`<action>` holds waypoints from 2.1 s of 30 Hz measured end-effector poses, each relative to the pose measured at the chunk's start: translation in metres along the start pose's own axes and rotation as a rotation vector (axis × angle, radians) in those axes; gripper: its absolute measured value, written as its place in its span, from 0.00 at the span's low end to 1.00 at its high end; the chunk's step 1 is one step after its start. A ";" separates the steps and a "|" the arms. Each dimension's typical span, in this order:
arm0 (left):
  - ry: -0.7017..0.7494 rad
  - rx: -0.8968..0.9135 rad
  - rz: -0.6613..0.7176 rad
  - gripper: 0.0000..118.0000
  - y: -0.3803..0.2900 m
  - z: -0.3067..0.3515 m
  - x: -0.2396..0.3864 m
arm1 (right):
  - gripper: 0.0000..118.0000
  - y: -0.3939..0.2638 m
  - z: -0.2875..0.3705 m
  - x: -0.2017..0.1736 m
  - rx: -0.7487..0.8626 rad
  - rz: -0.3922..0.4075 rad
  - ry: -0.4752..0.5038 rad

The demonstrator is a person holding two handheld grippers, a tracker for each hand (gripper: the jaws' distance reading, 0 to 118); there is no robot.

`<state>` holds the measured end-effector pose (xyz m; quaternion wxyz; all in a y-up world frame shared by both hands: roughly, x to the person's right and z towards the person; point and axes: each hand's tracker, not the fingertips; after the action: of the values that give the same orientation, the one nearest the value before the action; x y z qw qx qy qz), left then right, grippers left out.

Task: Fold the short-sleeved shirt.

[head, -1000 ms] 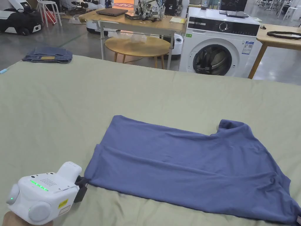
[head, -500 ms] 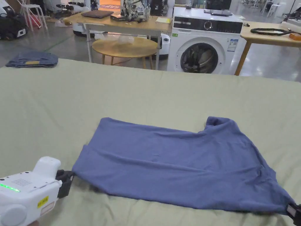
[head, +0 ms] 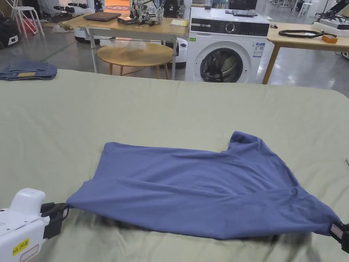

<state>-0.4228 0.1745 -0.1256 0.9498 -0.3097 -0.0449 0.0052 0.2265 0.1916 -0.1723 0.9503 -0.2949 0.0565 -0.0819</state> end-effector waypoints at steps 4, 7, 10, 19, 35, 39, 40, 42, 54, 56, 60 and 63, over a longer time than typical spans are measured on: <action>0.008 0.012 -0.013 0.00 -0.004 0.017 -0.005 | 0.02 0.003 0.017 0.005 0.017 -0.007 0.010; 0.004 -0.006 -0.009 0.00 -0.009 0.025 -0.007 | 0.02 0.001 0.030 0.006 0.010 0.006 0.014; -0.017 -0.019 -0.016 0.00 -0.019 0.038 -0.006 | 0.02 -0.006 0.044 0.004 -0.003 0.028 0.018; 0.003 -0.042 0.015 0.00 -0.041 0.062 -0.010 | 0.02 -0.029 0.059 0.012 -0.081 0.079 0.020; 0.188 -0.089 0.059 0.80 -0.046 0.056 -0.007 | 0.46 -0.042 0.042 0.008 -0.156 0.103 -0.124; 0.239 -0.062 0.061 0.86 0.000 0.050 0.013 | 1.00 -0.011 0.048 -0.020 -0.036 0.122 -0.096; 0.250 -0.040 0.053 0.86 0.011 0.044 0.023 | 1.00 -0.002 0.045 -0.032 -0.007 0.140 -0.103; 0.206 0.004 0.045 0.86 0.027 0.033 0.036 | 1.00 0.010 0.036 -0.050 0.007 0.143 -0.093; 0.132 0.097 -0.075 0.00 0.076 -0.042 0.110 | 0.00 0.044 -0.033 -0.095 0.061 0.166 -0.048; 0.139 0.098 -0.065 0.00 0.081 -0.048 0.113 | 0.00 0.049 -0.048 -0.092 0.035 0.179 -0.046; 0.132 0.080 -0.048 0.00 0.088 -0.062 0.106 | 0.07 0.074 -0.084 -0.076 -0.025 0.173 -0.064; 0.146 0.065 -0.056 0.00 0.088 -0.073 0.098 | 0.30 0.106 -0.127 -0.055 -0.164 0.141 -0.054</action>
<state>-0.3168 0.2067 -0.2280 0.9599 -0.2768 0.0159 -0.0423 0.1656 0.2185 -0.3334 0.9277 -0.3689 0.0578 -0.0020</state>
